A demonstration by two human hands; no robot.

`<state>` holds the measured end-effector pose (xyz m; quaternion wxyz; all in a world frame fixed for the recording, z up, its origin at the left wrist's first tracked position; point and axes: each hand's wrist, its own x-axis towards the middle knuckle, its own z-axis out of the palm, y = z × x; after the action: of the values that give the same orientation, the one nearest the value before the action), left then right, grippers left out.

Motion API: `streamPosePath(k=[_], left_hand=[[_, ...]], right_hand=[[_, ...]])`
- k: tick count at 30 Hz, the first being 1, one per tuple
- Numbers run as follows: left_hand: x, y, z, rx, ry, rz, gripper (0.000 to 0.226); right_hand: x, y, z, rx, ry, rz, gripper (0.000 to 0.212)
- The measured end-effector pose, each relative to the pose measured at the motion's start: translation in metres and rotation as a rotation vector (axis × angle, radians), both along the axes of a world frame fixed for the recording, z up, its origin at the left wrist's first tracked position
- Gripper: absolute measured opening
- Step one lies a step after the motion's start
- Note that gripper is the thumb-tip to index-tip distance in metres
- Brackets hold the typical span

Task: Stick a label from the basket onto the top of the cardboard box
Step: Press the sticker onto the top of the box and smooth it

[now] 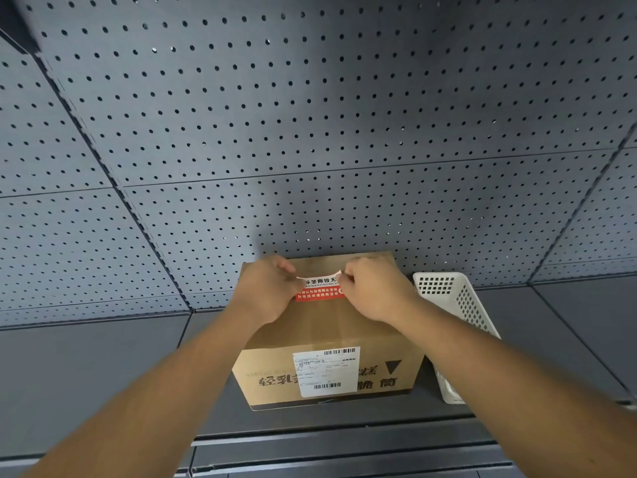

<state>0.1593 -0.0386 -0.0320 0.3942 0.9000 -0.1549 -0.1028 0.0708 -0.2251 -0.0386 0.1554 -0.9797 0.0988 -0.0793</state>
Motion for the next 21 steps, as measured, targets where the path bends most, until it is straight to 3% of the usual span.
streamPosePath(k=[5, 21], left_hand=[[-0.004, -0.001, -0.006, 0.072, -0.140, -0.042, 0.014], [-0.012, -0.005, -0.011, 0.214, -0.295, -0.092, 0.009]], right_hand=[[-0.002, 0.003, -0.005, -0.074, -0.014, -0.003, 0.034], [-0.003, 0.004, -0.015, -0.123, -0.050, -0.016, 0.030]])
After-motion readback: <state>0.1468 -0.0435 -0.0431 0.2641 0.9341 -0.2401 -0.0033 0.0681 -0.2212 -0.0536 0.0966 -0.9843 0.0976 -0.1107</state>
